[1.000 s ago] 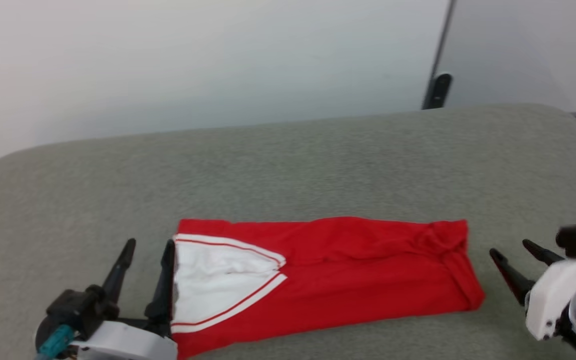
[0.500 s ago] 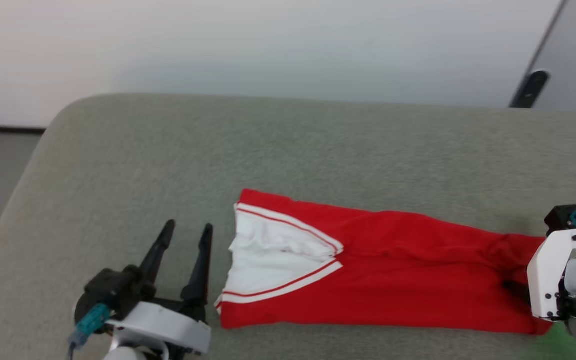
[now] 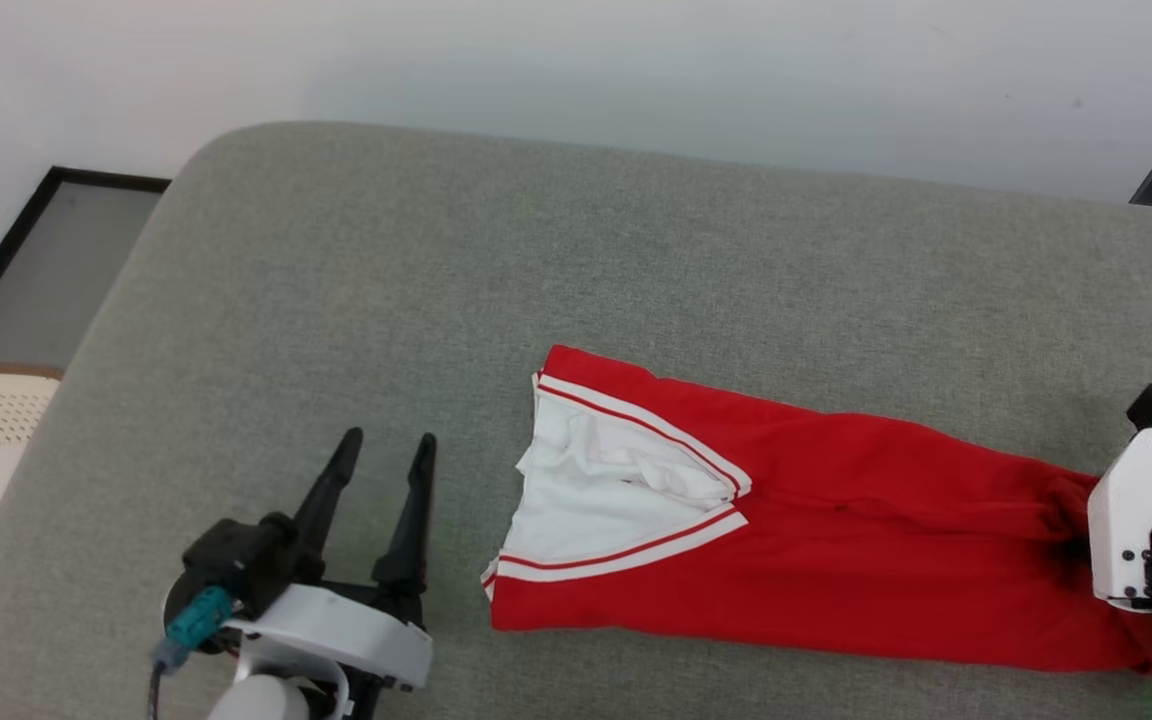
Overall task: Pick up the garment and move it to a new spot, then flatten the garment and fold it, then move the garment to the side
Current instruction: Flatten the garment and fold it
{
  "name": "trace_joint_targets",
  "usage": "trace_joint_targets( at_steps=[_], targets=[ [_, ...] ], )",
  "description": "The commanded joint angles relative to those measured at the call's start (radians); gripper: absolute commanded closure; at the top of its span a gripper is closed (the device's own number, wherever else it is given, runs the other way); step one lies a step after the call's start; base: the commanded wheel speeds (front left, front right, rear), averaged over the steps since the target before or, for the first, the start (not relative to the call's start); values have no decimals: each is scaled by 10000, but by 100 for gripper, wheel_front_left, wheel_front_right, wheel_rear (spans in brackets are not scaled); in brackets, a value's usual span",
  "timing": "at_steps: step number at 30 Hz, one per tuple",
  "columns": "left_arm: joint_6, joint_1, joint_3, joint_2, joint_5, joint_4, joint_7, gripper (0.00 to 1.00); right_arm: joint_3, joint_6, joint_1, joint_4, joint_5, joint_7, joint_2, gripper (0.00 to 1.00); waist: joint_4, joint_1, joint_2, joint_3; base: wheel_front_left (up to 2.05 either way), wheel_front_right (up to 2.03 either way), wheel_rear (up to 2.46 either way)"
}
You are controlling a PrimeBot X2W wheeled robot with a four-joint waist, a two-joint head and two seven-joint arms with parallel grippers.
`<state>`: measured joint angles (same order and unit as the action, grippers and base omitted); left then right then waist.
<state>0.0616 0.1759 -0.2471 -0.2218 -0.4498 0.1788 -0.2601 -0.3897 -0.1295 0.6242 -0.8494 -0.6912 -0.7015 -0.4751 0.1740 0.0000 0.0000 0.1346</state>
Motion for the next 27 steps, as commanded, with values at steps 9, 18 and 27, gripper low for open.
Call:
trace_joint_targets(
  at_steps=[9,18,27],
  targets=[
    [80,-128,239,-111,-89,-9,-44,0,101,3,322,-445,62,600,-992,100,-312,0,0,-203,0,0,0],
    [66,-253,346,-111,-289,141,-18,0,457,-6,978,-150,-689,385,-745,100,-739,0,0,-497,0,0,0],
    [-15,-548,368,-163,-499,223,102,0,348,-6,716,1913,-1699,-682,187,100,-940,0,0,-1135,0,0,0]
  ],
)
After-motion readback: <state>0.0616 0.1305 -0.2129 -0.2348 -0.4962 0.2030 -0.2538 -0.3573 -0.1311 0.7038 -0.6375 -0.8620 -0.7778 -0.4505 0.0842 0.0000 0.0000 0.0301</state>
